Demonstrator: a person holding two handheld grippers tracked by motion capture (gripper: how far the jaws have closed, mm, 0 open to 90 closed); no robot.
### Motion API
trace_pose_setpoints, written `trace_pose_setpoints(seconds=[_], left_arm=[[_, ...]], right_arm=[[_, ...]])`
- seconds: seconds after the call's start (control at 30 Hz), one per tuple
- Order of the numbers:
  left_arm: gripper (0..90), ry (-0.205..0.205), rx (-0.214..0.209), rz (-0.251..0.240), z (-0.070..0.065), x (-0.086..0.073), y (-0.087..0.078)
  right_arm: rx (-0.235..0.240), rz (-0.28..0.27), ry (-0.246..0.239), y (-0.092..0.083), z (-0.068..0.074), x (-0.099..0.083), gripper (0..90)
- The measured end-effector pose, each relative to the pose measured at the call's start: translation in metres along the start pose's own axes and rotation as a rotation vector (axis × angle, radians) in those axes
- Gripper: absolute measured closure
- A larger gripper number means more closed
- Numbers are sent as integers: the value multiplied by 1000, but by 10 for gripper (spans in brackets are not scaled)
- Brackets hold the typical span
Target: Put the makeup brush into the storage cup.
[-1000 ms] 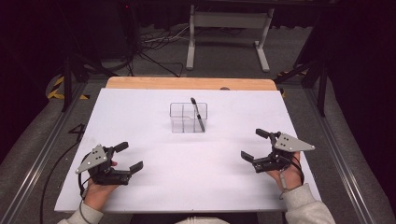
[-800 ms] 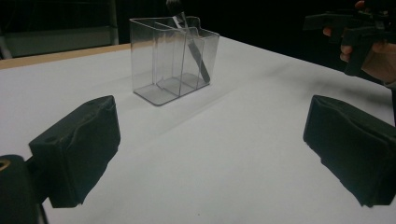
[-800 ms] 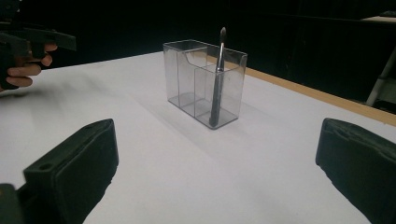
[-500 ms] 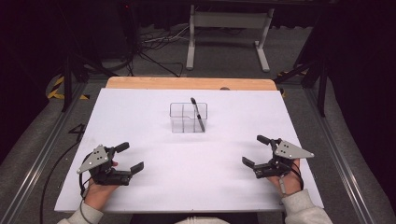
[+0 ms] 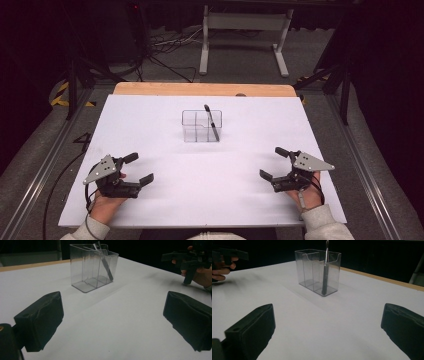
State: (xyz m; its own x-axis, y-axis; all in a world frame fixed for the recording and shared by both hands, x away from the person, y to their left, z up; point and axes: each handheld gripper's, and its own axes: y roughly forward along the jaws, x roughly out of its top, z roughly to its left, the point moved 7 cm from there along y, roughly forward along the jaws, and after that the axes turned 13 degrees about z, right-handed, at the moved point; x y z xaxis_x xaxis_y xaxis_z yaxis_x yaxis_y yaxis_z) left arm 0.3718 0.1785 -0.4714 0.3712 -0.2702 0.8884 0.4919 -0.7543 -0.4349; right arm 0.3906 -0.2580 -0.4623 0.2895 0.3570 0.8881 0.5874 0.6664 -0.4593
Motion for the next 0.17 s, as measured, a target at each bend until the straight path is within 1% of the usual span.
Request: trace_pose_setpoints(seconds=[0.17], left_arm=[[35,-4,2,-2,0,0,1]], right_arm=[[10,-12,3,0,1,1,0]])
